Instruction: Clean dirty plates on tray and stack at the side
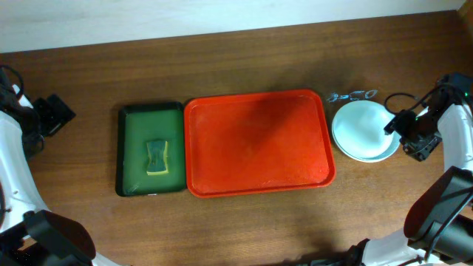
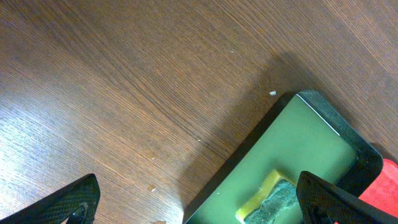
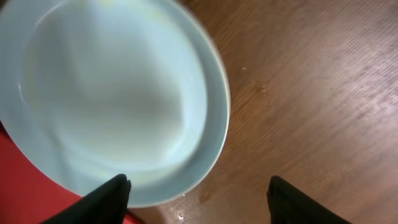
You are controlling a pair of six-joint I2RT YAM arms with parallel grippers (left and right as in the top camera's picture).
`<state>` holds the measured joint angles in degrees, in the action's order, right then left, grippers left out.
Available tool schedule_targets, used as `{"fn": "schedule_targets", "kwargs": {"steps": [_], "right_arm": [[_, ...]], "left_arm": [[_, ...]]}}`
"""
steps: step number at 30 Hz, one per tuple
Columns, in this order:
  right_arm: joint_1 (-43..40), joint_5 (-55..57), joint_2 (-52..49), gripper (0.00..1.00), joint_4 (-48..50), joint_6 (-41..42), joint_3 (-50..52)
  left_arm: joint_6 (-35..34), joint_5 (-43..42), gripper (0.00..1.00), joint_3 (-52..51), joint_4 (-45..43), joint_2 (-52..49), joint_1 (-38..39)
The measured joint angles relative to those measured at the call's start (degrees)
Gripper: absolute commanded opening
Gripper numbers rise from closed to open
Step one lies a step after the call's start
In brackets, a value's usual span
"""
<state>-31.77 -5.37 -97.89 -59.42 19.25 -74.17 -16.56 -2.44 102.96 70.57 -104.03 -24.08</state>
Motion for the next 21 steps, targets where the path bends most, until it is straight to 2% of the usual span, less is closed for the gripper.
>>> {"fn": "schedule_targets", "kwargs": {"steps": [4,10,11,12,17,21], "right_arm": [[2.71,-3.21,0.24,0.66,-2.58,-4.96,0.07],[16.79,-5.57,1.2,0.67,-9.27,-13.62,0.15],[19.06,-5.77,1.2,0.91,-9.27,-13.94,0.15],[21.62,-5.81,1.2,0.99,-9.2,-14.32,0.15],[30.36,-6.34,1.2,0.99,-9.16,-15.19,0.15],[31.45,-6.34,1.2,0.99,-9.16,-15.21,0.15]], "left_arm": [[0.02,0.0,0.99,0.0,0.02,0.0,0.0],[0.0,0.02,0.99,0.0,0.0,0.0,0.0],[0.0,0.0,0.99,0.0,0.0,0.0,0.0],[0.0,0.0,0.99,0.0,0.0,0.0,0.0],[0.0,0.0,0.99,0.0,0.02,0.0,0.0],[0.02,0.02,0.99,0.0,0.0,0.0,0.0]]}}
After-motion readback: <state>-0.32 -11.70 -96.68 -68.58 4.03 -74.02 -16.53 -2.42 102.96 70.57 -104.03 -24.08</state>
